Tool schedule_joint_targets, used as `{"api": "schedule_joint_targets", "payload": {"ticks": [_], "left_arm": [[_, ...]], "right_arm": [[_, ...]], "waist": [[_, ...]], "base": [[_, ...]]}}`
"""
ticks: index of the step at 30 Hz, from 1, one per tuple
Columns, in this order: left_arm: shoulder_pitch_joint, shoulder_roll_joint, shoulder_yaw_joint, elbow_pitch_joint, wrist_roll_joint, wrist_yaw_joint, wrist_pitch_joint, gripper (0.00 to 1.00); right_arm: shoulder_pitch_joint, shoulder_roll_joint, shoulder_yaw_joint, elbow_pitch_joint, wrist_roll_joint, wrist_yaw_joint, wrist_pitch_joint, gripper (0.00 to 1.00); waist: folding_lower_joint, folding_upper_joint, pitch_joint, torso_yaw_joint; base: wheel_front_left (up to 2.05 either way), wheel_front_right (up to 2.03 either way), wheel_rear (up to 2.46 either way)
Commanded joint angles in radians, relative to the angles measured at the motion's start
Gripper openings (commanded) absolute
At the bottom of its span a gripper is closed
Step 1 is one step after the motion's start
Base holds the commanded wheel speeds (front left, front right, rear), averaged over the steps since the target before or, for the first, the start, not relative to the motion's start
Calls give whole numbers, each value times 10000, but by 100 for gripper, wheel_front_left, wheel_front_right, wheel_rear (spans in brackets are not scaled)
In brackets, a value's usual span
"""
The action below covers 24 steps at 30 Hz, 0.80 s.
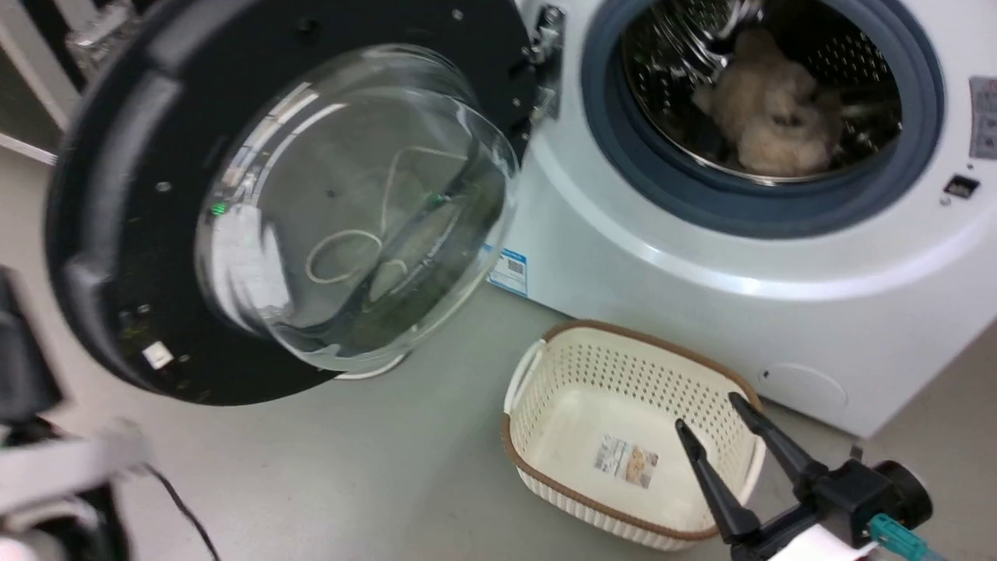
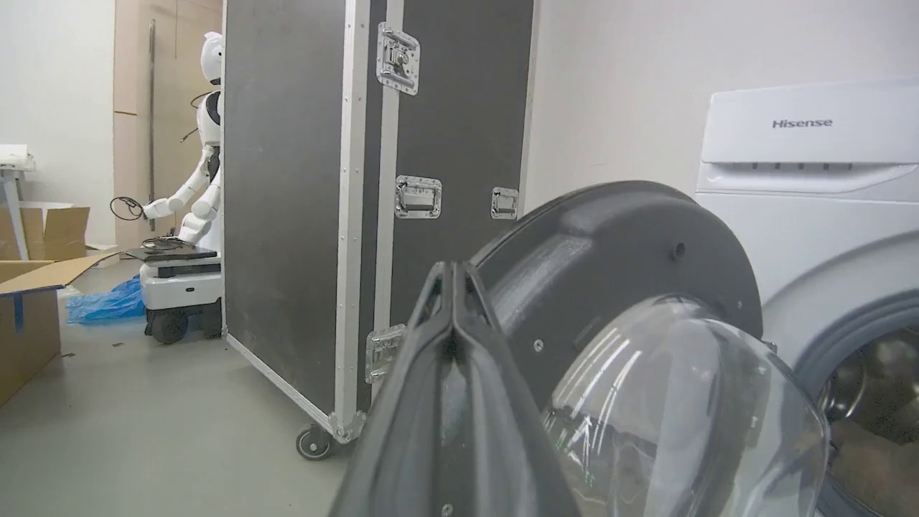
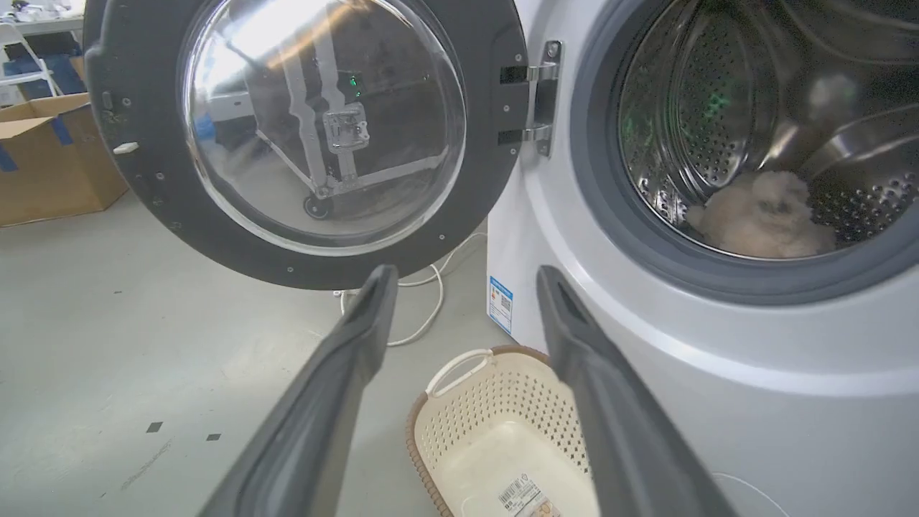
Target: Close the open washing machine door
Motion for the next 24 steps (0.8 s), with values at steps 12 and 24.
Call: {"api": "schedule_joint_targets", "payload": {"ticks": [12, 24], "left_arm": [[-3501, 2163, 3297, 3850, -4626, -168, 2531, 0], [-4546, 2392, 3403, 5781, -8457, -318, 8129, 0]], "right_arm": [[-180, -868, 193, -112, 554, 8, -339, 100], [-323, -1129, 344, -105, 704, 8, -417, 100]], "waist": [[-1, 0, 933, -623], [-1, 0, 1205, -629]], "base": [[0, 0, 0], [0, 0, 0]]}}
